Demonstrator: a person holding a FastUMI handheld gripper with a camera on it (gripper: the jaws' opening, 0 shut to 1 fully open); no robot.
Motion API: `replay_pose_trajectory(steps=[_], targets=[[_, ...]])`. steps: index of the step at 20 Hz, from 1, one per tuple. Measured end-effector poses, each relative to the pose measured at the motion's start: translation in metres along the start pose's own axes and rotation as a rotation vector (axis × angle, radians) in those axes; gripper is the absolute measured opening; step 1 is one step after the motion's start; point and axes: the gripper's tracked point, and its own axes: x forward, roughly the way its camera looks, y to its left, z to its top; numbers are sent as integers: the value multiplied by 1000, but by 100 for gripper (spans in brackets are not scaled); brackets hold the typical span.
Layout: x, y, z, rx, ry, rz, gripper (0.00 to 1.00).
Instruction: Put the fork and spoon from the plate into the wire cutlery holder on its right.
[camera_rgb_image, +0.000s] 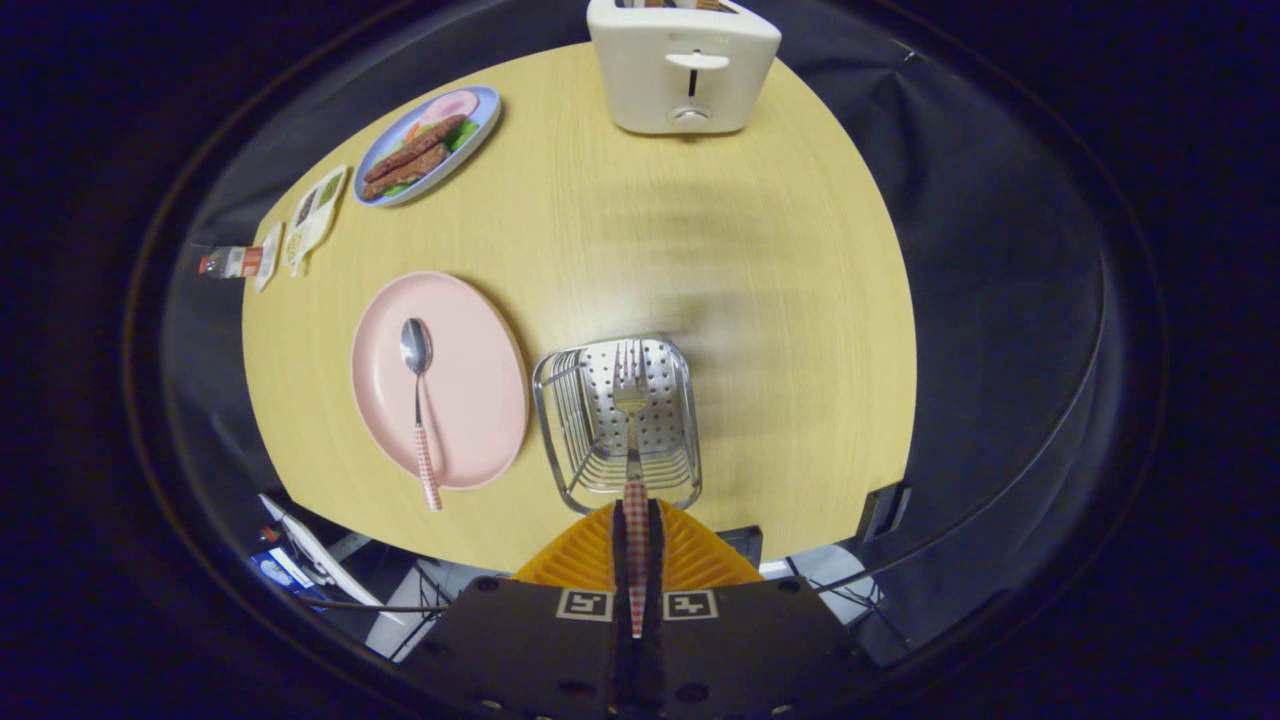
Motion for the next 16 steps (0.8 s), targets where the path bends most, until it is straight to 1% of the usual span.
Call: replay_pose_trajectory(steps=[6,8,10,12,15,16], targets=[[4,4,-7,-6,22,-1,3],[7,1,-10,24,39,-12,4],[9,1,-11,44,60,-1,4],[10,4,-6,38,45,23,4],[7,8,-1,37,-7,56,15],[5,9,0,31,-32,70,33]])
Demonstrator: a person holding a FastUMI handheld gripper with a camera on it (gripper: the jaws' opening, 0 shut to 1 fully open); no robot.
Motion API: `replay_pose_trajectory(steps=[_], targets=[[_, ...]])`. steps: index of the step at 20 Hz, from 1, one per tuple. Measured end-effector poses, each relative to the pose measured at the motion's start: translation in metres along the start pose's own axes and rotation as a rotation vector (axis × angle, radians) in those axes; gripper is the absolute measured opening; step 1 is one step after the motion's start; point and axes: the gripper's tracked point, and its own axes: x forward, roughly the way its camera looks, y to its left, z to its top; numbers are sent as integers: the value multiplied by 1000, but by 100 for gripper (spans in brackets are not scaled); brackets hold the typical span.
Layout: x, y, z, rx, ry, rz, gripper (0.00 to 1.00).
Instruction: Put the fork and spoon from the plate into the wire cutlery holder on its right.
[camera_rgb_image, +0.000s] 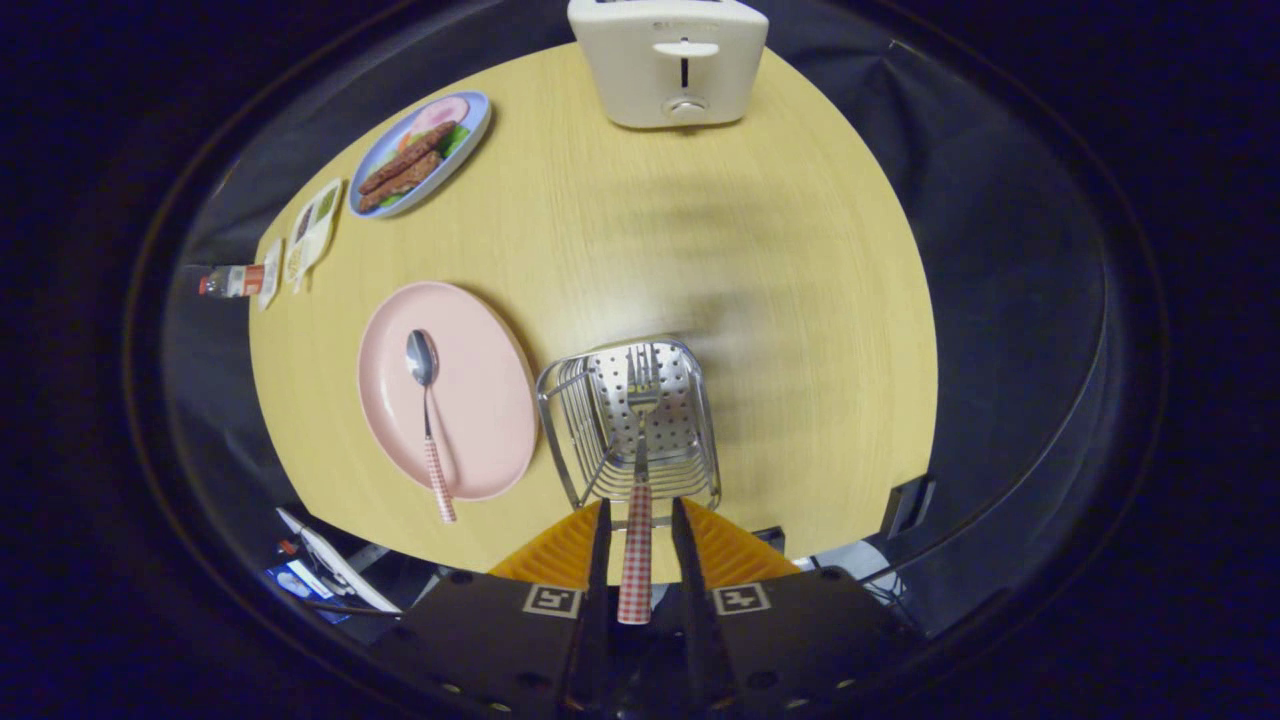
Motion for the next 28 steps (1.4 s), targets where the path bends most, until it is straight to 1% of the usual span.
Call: replay_pose_trajectory(steps=[2,5,6,9,10,13,14,16,17,18,20,21,23,24,25,26,28], targets=[[-9,2,6,-19,-92,33,47],[-35,4,22,-45,-315,74,69],[-48,6,24,-45,-401,94,76],[-97,16,28,8,-767,208,97],[-117,16,21,14,-893,241,97],[-176,12,-9,35,-1289,301,96],[-193,12,-24,29,-1404,302,96],[-205,20,-58,-26,-1552,272,96],[-208,33,-73,-80,-1604,268,96],[-210,44,-86,-140,-1646,240,96],[-212,60,-108,-237,-1695,136,96],[-215,72,-117,-277,-1718,114,96],[-219,106,-136,-364,-1748,133,96],[-210,122,-139,-416,-1732,149,96],[-194,136,-140,-457,-1687,166,96],[-176,146,-137,-474,-1631,175,96],[-142,163,-133,-458,-1512,194,96]])
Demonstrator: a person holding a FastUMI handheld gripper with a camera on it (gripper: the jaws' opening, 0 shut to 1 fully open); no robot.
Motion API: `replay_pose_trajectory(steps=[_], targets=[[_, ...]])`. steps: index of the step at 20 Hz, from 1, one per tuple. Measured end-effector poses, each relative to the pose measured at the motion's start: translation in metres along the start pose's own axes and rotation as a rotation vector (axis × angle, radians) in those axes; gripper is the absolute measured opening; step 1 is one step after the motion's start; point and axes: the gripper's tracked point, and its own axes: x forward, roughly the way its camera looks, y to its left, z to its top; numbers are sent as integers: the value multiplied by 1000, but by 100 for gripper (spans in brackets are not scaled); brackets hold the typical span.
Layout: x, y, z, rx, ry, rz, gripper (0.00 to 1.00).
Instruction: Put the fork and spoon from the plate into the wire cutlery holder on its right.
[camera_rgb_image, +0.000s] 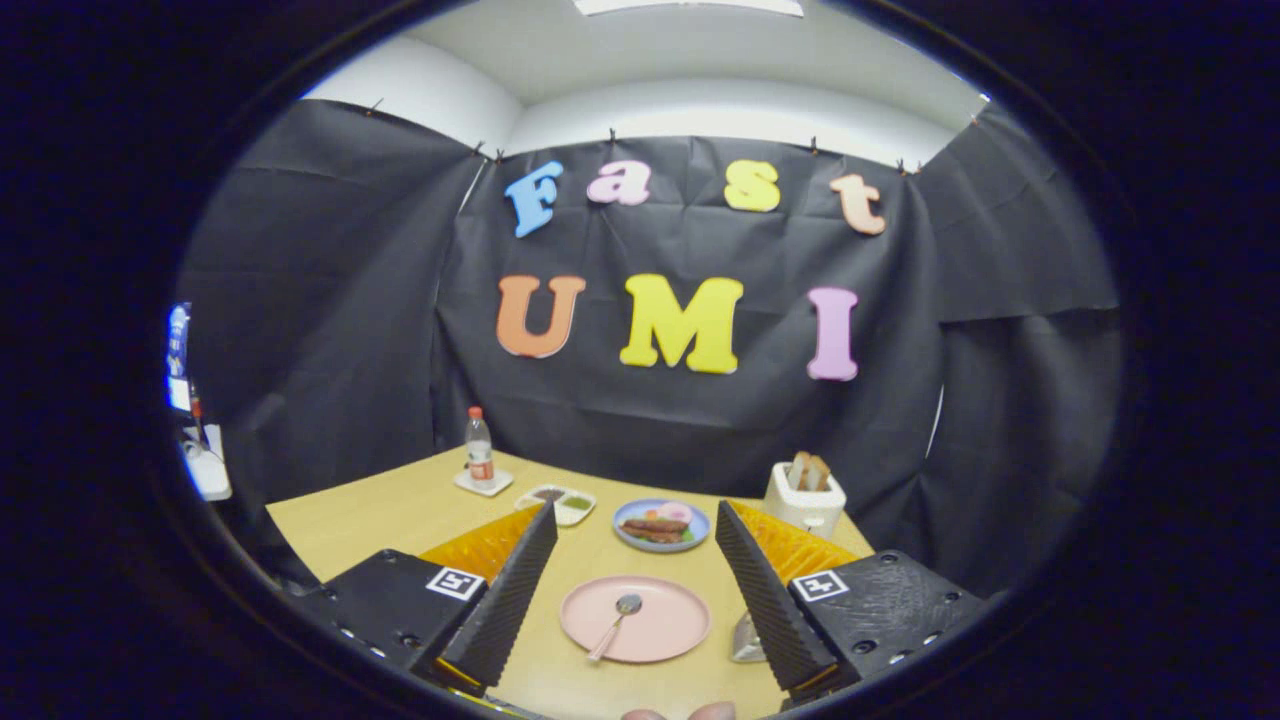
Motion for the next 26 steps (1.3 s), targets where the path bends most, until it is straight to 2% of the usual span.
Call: replay_pose_trajectory(steps=[5,13,14,19,24,26], targets=[[47,20,-68,73,209,-46,96],[113,7,-190,82,551,-107,91],[117,3,-199,91,579,-125,82],[136,0,-225,121,653,-146,65],[138,-5,-247,121,715,-158,62],[140,-5,-250,116,721,-157,44]])
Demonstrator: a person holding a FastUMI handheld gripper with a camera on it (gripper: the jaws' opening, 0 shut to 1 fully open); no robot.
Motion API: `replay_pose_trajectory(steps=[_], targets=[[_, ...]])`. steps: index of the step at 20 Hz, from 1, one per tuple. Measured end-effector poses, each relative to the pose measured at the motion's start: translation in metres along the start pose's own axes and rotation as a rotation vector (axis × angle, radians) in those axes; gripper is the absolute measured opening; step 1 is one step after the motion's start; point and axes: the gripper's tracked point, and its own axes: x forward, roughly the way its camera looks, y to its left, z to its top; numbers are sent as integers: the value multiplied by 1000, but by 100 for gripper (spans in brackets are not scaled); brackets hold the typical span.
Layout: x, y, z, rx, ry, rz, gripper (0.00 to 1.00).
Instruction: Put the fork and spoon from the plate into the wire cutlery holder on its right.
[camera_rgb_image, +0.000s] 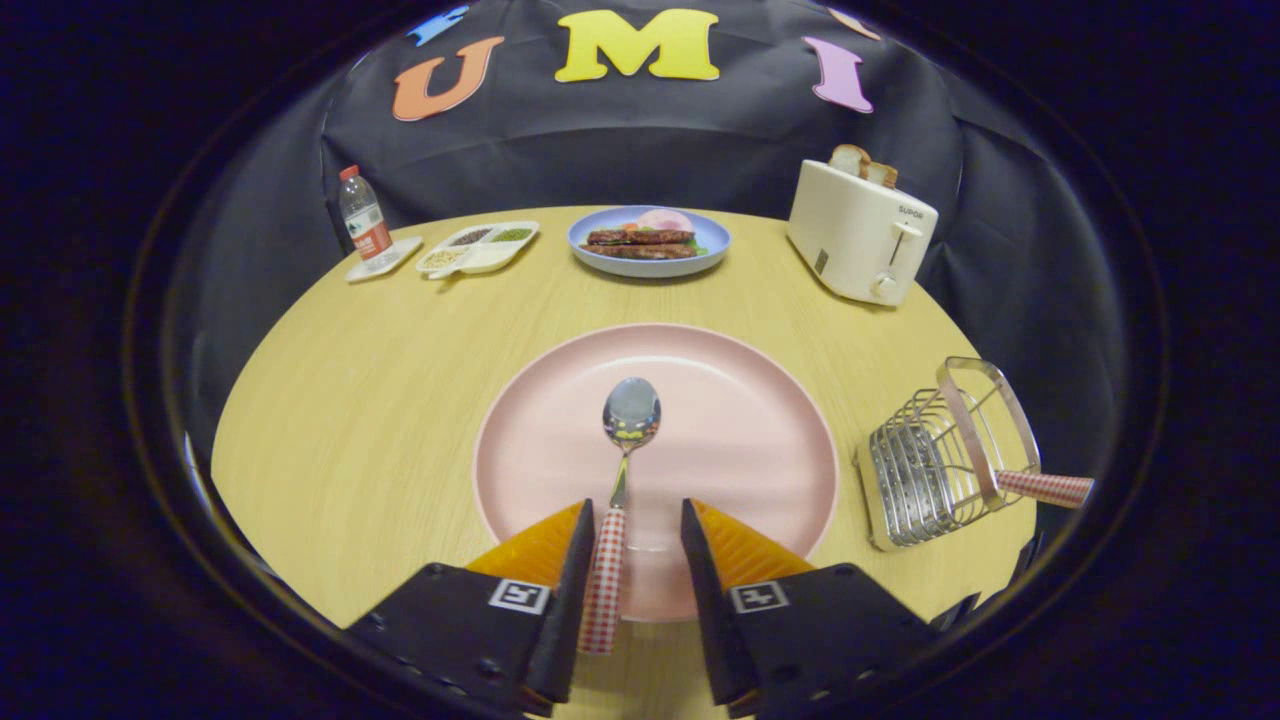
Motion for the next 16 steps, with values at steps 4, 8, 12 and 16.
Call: replay_pose_trajectory(steps=[4,8,12,16], targets=[[7,5,-5,-10,25,4,20],[-1,-2,-6,-41,61,-11,7],[-30,-5,11,-74,28,31,7],[-68,-12,30,-30,27,69,1]])
